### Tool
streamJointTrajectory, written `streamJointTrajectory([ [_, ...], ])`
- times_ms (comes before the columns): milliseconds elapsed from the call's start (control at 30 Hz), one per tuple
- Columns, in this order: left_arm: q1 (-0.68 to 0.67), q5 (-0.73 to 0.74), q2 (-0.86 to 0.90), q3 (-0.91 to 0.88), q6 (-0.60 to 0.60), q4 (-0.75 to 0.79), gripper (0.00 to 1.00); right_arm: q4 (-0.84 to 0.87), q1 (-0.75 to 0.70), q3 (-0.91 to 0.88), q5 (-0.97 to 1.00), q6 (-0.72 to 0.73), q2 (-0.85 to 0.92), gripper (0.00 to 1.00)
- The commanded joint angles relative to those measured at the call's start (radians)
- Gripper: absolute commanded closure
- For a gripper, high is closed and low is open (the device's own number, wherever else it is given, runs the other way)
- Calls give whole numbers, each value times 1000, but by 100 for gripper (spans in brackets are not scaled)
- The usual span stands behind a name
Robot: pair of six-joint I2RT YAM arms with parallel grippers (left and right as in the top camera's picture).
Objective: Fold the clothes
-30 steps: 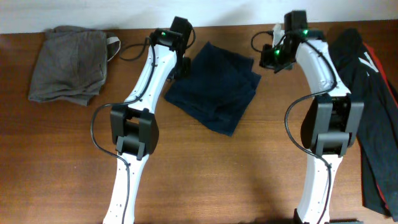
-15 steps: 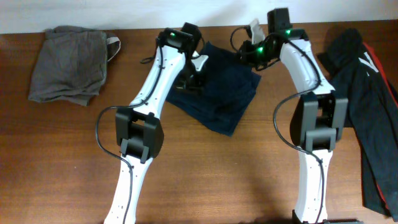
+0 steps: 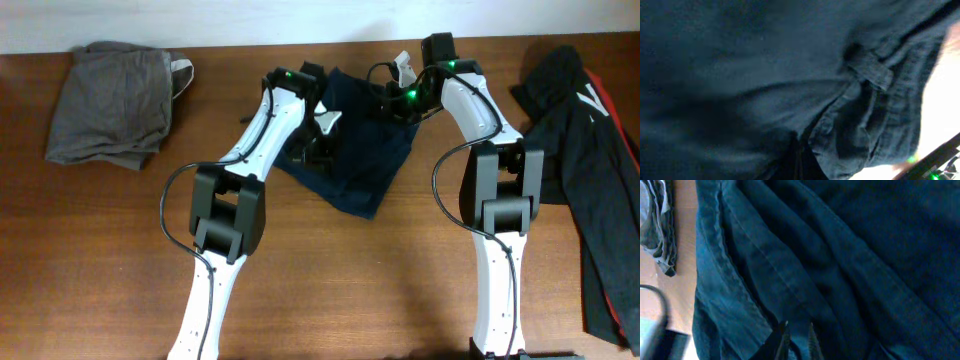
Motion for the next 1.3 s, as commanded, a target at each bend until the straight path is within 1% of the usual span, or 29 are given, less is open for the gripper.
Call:
streamJointTrajectory([
  [0, 1, 31, -30, -87, 21, 40, 100, 10, 1, 2, 39, 13, -6, 81],
  [133, 2, 31, -30, -134, 52, 52, 100, 22, 0, 2, 132, 13, -6, 81],
  [300, 2, 30, -48, -132, 71, 50, 100, 82, -2, 4, 266, 13, -6, 81],
  [367, 2, 25, -71, -128, 106, 52, 100, 92, -10, 25, 296, 12, -6, 81],
  [400, 2, 7, -87, -124, 123, 52, 100, 91, -14, 36, 303, 12, -6, 81],
  [433, 2, -68, -123, -114, 130, 59, 100, 72, -27, 81, 302, 12, -10, 80],
  [467, 2, -126, -146, -112, 129, 69, 100, 38, -35, 127, 303, 12, -13, 76],
  [500, 2, -168, -164, -110, 129, 78, 99, 13, -42, 157, 303, 11, -14, 68],
  [533, 6, -217, -184, -109, 129, 94, 96, -24, -49, 200, 303, 10, -14, 57],
  [600, 18, -285, -212, -109, 129, 134, 83, -114, -68, 298, 303, -7, -14, 25],
  [633, 31, -319, -223, -109, 129, 163, 62, -174, -80, 360, 303, -27, -14, 15],
  [667, 43, -339, -227, -109, 129, 186, 43, -223, -89, 410, 303, -40, -14, 8],
  [700, 58, -349, -229, -109, 130, 212, 21, -263, -97, 449, 303, -52, -14, 3],
  [733, 89, -344, -229, -109, 154, 254, 1, -345, -113, 521, 307, -65, -14, 1],
  [800, 135, -328, -222, -109, 167, 301, 1, -442, -132, 600, 307, -89, -14, 1],
  [933, 224, -114, -200, -109, 319, 340, 1, -583, -158, 690, 307, -132, -14, 1],
  [1000, 256, -53, -182, -109, 359, 343, 1, -631, -164, 705, 310, -156, -14, 1],
  [1133, 286, 11, -141, -109, 430, 351, 1, -674, -166, 705, 310, -158, -14, 1],
  [1267, 282, 89, -91, -109, 467, 372, 1, -679, -164, 706, 310, -157, -14, 1],
])
